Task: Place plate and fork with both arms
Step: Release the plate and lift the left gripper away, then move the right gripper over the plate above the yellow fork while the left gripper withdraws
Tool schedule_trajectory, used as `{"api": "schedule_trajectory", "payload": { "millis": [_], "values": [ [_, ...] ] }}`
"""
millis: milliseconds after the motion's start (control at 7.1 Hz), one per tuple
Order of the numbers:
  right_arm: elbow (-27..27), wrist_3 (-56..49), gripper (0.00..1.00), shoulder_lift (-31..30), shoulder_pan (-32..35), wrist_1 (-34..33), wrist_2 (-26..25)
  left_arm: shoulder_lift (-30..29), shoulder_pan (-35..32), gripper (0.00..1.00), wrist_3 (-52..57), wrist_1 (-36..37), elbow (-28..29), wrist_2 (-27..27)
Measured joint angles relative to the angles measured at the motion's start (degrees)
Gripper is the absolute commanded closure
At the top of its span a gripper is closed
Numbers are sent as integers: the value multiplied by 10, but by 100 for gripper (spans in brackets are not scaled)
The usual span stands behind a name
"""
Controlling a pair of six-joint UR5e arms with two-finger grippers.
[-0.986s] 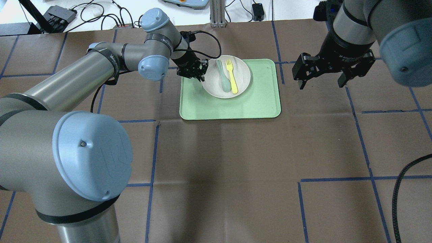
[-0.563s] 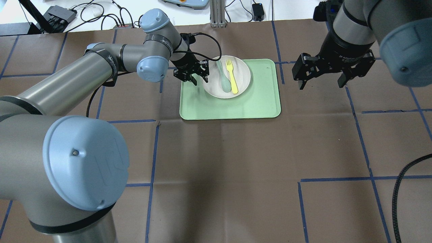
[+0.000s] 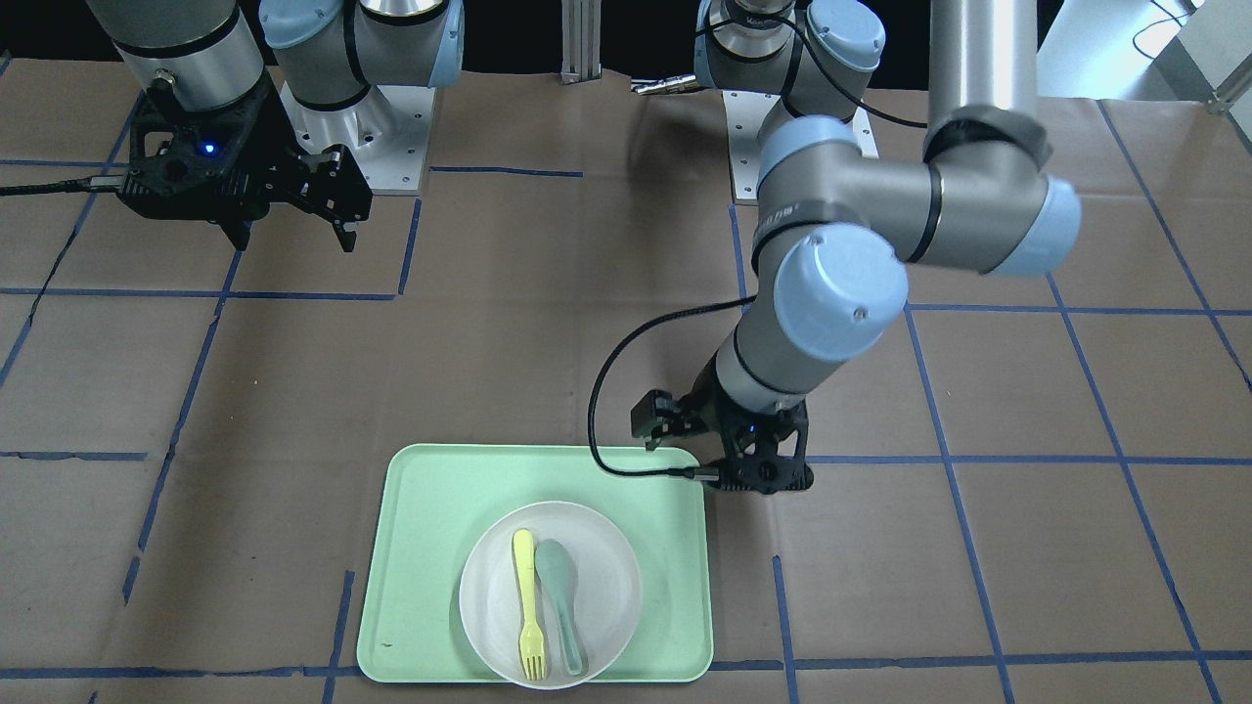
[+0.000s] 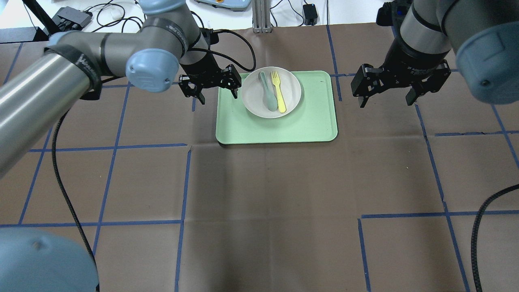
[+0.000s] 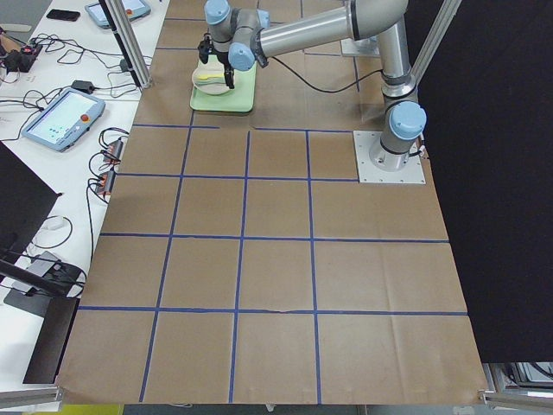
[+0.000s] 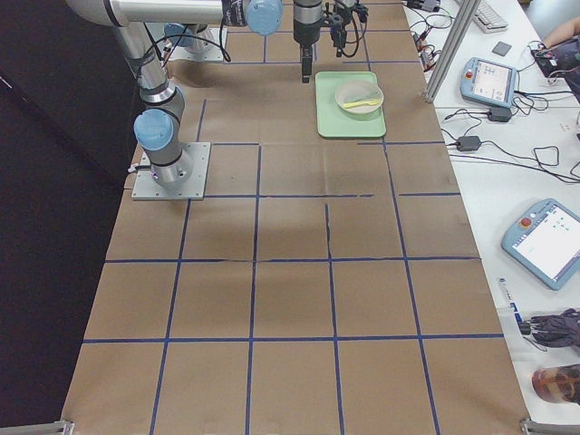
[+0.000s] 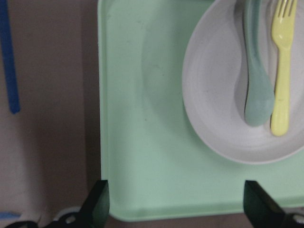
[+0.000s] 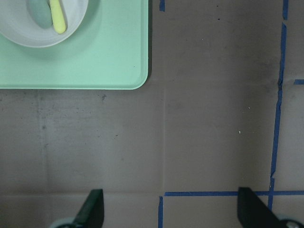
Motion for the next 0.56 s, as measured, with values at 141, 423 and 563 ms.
{"api": "schedule_trajectory", "payload": {
  "millis": [141, 423, 563],
  "values": [
    [2, 0, 0, -1, 0, 0, 0, 62, -1, 0, 0, -74, -4, 15],
    [6, 0, 0, -1, 1, -3, 0, 173, -1, 0, 5, -168, -21, 42],
    [5, 0, 0, -1, 3, -5, 0, 216, 0, 0, 7, -183, -41, 60]
  ]
}}
